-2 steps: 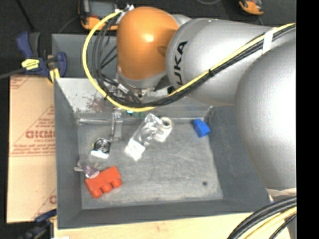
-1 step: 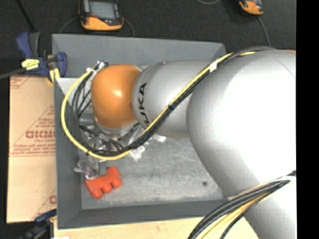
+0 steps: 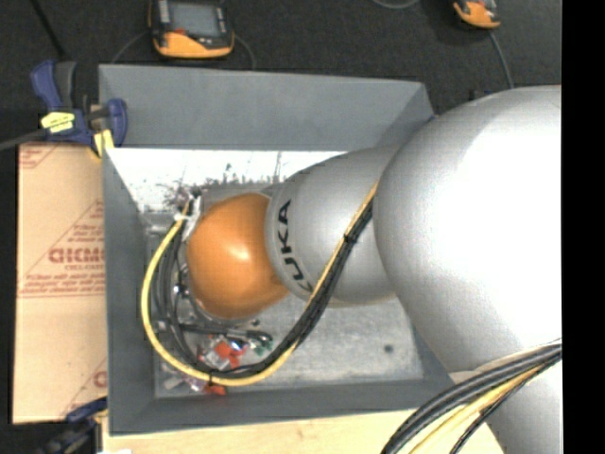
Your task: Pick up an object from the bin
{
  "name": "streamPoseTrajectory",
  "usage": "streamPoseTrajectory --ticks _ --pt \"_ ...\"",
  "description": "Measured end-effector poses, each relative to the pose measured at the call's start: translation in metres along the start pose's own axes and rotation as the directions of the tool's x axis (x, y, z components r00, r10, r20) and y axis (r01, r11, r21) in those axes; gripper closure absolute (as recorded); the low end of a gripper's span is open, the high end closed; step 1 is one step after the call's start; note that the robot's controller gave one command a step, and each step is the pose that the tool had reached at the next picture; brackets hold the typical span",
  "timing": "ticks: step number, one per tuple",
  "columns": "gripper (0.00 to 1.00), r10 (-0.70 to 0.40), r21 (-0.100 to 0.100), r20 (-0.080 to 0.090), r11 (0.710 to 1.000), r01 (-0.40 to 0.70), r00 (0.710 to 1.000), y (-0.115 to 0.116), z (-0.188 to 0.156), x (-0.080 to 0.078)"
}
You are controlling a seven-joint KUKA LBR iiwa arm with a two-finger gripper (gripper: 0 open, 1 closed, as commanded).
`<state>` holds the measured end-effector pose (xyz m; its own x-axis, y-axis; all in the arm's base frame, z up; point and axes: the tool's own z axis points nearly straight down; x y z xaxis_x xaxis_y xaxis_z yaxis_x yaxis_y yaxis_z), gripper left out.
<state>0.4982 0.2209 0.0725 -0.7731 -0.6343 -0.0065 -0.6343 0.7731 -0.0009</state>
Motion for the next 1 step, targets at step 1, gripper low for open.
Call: streamPoseTrajectory --ticks 1 --pt "0.0 0.05 0.003 -0.005 0.999 -0.05 0.999 -0.0731 -0.0146 0.0818"
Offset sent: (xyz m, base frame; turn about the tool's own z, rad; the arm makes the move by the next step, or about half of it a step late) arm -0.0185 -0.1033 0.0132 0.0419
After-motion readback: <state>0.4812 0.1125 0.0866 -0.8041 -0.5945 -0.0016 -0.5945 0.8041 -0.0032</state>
